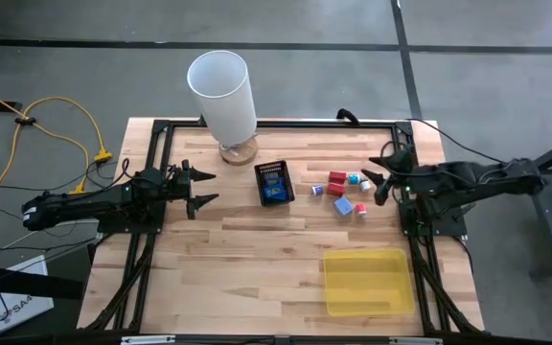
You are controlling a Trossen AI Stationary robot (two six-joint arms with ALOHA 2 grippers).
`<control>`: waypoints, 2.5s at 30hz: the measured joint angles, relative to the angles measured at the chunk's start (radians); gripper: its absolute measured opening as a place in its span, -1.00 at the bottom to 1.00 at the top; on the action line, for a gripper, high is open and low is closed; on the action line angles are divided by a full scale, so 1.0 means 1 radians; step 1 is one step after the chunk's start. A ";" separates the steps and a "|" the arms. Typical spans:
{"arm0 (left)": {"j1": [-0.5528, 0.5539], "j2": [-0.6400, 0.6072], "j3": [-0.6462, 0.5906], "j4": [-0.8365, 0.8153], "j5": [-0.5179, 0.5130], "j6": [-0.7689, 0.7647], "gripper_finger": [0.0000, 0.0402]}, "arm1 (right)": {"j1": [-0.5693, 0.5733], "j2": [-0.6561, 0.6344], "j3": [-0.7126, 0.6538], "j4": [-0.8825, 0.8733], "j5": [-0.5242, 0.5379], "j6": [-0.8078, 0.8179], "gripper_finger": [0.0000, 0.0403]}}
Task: Pick & Place Office items
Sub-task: Put the white charger adaptor into the yellow bin
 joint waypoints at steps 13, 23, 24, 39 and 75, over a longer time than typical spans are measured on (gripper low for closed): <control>0.000 0.000 0.000 0.000 0.000 0.000 0.53 | -0.205 0.110 0.000 -0.008 -0.251 -0.001 -0.06; 0.000 0.000 0.000 0.000 0.000 0.000 0.53 | -0.239 0.124 0.000 -0.011 -0.270 -0.009 -0.06; 0.000 0.000 0.000 0.000 0.000 0.000 0.53 | -0.239 0.123 0.000 -0.006 -0.269 -0.006 -0.06; 0.000 0.000 0.000 0.000 0.000 0.000 0.53 | -0.285 0.123 0.000 0.043 -0.234 0.000 -0.06; 0.000 0.000 0.000 0.000 0.000 0.000 0.53 | -0.760 0.249 0.000 -0.181 -0.545 0.061 -0.06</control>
